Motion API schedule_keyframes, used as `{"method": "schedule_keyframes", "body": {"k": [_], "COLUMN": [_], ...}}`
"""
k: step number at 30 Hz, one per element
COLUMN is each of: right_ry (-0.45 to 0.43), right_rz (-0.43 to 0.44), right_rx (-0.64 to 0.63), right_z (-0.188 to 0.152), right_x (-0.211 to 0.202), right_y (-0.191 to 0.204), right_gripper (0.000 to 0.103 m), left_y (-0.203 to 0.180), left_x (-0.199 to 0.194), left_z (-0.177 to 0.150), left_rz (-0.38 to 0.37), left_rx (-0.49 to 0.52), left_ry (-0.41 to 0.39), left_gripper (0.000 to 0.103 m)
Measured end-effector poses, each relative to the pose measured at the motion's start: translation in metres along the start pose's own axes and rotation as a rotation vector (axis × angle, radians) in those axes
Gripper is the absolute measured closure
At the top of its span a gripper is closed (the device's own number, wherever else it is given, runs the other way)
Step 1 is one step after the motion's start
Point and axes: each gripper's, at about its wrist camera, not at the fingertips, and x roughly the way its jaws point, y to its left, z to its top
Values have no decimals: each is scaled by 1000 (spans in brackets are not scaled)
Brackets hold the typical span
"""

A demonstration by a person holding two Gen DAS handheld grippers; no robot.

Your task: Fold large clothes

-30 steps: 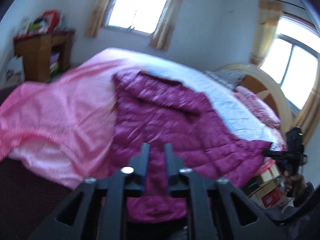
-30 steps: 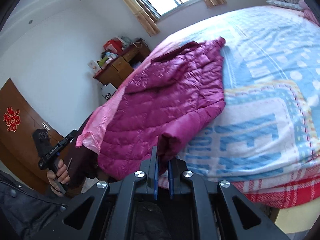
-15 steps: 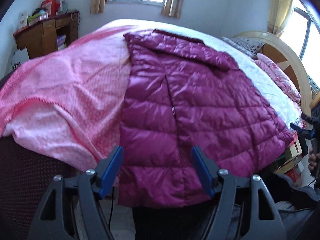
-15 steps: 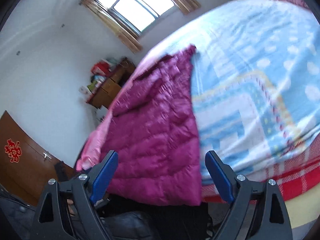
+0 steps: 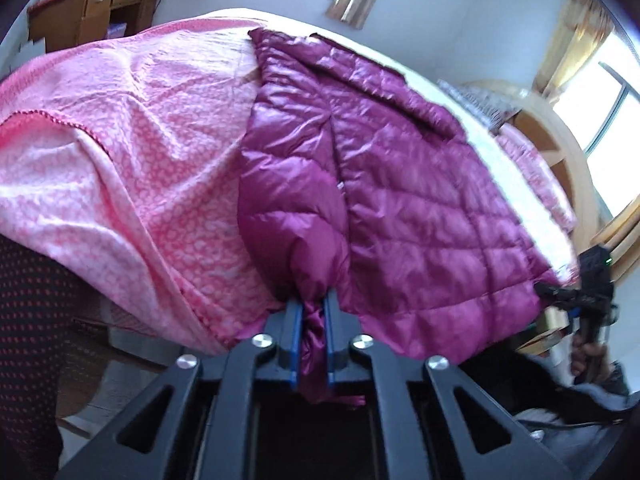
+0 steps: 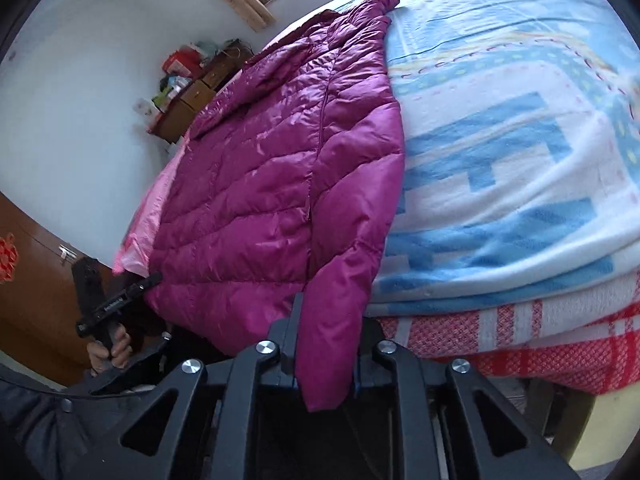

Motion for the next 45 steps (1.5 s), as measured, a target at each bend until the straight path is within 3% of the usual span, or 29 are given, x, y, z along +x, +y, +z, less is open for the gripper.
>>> {"method": "schedule_keyframes", "body": {"k": [3,7,14,21,29,38,41,45], "right_ry": [-68,-153,-235,-285,-373,-398,-394,-406], "right_rz": [112,189,251,302,345,271,244,216], "right_rx": [0,-42,-123,-148,-189,-218,-217,-219], "right_z": [7,19,28,43,58,121,150,179], "right_x": [-19,-48,-81,-95,-138,-134,-122,-112], "right_y": [7,30,61,80,102,113,113,116], "right_gripper": [92,93,94,94,94,94,94,94], "left_y": [-7,-27,-53,-61,-62,-52,-52,-39], "left_x": [-16,-50,-87,-102,-132,-117,-106,-89], "left_z": [8,21,40,57,75,162,188,200], "left_rz": [-70,-136,-169,-200,-237,-159,-29,76], "left_rx": [-9,28,91,79,58,0,28,68], "left_ry": [-56,-166,-272,-309,-387,-400,-415,-384], "left_gripper": [97,97,98,99,99,99,99,99]}}
